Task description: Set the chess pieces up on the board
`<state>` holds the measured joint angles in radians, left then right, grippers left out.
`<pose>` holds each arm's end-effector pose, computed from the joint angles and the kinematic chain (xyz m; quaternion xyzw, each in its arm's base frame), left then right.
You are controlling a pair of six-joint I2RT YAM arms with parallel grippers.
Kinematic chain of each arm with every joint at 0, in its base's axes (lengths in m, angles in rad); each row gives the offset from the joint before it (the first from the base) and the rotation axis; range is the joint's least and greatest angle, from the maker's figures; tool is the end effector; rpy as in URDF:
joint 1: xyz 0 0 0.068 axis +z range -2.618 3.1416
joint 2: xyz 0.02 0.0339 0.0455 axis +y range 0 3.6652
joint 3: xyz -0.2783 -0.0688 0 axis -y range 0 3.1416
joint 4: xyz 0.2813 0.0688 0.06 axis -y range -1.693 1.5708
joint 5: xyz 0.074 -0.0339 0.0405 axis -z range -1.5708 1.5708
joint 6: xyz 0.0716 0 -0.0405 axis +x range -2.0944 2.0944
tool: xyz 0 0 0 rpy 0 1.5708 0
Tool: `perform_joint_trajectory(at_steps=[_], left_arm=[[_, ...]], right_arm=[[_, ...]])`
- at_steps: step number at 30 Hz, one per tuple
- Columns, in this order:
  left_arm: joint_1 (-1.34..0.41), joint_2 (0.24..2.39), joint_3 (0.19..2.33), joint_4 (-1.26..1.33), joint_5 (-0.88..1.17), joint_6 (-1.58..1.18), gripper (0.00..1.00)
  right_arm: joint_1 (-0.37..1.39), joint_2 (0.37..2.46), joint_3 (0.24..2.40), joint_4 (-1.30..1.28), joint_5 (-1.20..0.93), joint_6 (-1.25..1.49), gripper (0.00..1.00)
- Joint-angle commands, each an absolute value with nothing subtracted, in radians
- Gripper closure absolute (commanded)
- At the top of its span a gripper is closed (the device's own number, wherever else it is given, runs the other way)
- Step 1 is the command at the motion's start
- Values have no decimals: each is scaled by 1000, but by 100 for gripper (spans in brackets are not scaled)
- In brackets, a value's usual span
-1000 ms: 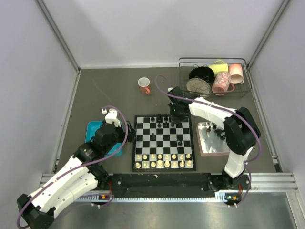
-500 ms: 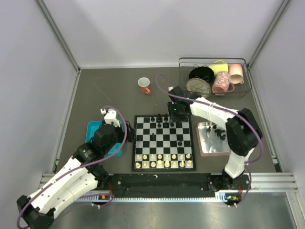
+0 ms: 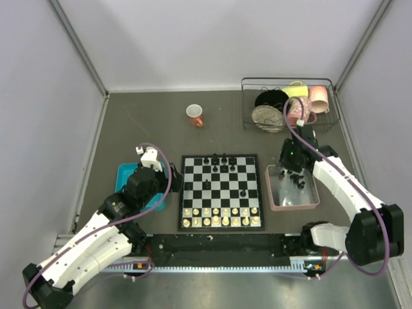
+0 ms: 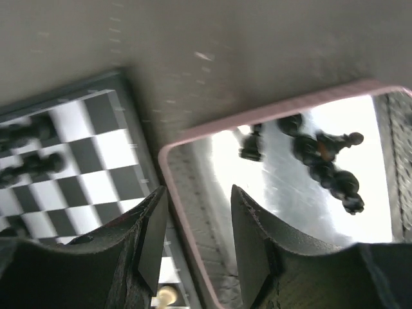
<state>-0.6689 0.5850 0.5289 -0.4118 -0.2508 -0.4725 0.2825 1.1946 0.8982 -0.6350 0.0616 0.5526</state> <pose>0.1680 -0.1102 0.2467 0.0176 0.8474 -0.1912 0.4950 0.2808 0.0769 0.2308 0.1373 0.9389 0.1007 0.2990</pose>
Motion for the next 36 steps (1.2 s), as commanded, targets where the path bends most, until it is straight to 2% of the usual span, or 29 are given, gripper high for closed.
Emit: perform_joint_trajectory(at_steps=[1, 9, 20, 32, 36], left_arm=[[-672, 586, 552, -388, -247, -468, 14], [-670, 591, 561, -394, -252, -463, 14], [-672, 595, 548, -387, -255, -466, 14], [-672, 600, 543, -382, -255, -466, 14], [-672, 598, 541, -382, -253, -468, 14]], right_arm=[[215, 1232, 825, -640, 61, 531, 57], [198, 1360, 798, -528, 78, 515, 57], [198, 1434, 770, -407, 136, 483, 60], [198, 1479, 758, -371, 146, 480, 70], [196, 1480, 756, -376, 133, 483, 79]])
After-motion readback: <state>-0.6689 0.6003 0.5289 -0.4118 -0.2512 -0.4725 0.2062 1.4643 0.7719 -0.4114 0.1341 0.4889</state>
